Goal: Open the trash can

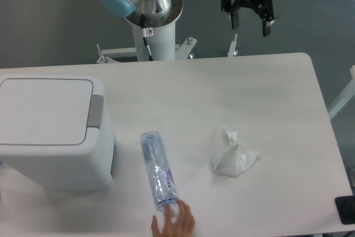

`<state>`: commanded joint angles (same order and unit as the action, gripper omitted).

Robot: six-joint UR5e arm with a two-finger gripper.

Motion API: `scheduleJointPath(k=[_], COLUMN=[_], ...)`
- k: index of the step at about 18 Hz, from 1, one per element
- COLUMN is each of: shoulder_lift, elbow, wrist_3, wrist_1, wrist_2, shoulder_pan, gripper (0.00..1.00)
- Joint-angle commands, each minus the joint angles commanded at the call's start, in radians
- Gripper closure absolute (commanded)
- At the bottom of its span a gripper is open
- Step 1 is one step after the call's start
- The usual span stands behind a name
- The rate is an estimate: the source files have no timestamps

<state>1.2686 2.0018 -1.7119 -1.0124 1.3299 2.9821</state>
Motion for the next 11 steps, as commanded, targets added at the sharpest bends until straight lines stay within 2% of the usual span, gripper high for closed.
scheduleJointPath(k=[8, 11], shoulder_lift=[-0.006, -0.015], elbow=[0.005, 0.006], wrist_3=[0.003, 0.034], wrist_1=[-0.006, -0.021], wrist_2=[-0.005, -0.003], shoulder_pan=[-0.003, -0.034], gripper=[0.00, 0.00])
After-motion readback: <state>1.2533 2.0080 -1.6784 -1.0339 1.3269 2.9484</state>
